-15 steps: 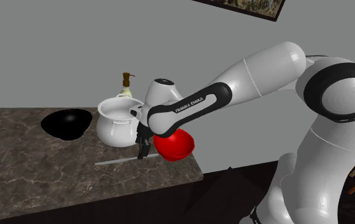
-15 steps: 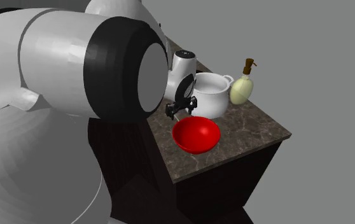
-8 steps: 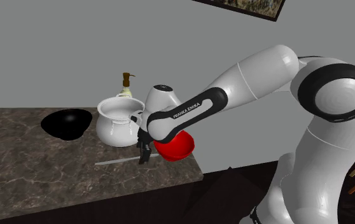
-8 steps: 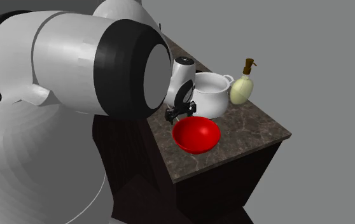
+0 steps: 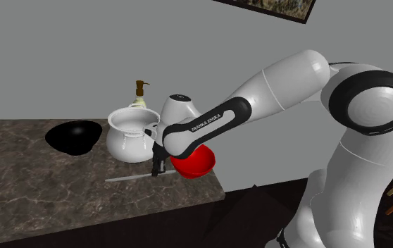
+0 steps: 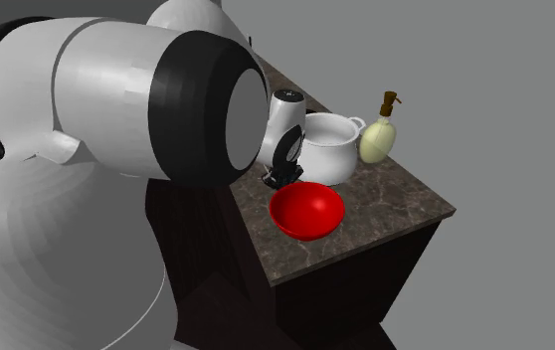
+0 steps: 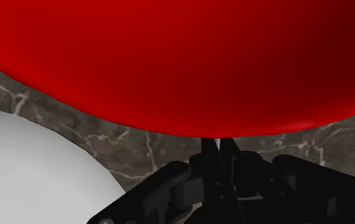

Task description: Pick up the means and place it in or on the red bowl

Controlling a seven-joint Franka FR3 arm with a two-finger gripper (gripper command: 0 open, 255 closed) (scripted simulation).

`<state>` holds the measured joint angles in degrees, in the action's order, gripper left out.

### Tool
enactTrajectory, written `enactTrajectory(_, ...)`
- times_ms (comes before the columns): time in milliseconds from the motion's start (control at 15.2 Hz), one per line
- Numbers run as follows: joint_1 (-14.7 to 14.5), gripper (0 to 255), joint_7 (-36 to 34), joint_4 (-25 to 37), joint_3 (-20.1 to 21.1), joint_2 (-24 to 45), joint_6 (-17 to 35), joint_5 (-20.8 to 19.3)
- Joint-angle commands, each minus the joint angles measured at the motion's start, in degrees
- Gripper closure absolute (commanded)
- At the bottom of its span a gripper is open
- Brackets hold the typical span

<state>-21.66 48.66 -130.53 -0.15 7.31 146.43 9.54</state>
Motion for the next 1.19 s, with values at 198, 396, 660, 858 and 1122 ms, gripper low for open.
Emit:
enactTrajectory(198,0.01,255,-0.14,0.21,-0.05,-0.50,-0.70,-0.16)
enactTrajectory(396,0.00,255,-0.63,0.83,-0.16,-2.09,-2.89,-0.62)
enactTrajectory(660,0.01,255,-1.22,1.82,-0.26,-4.07,-5.84,-1.17)
enactTrajectory(858,0.03,255,-1.63,2.69,-0.31,-5.44,-8.07,-1.54)
enactTrajectory(1122,0.07,255,-2.13,4.03,-0.37,-7.10,-11.05,-1.98)
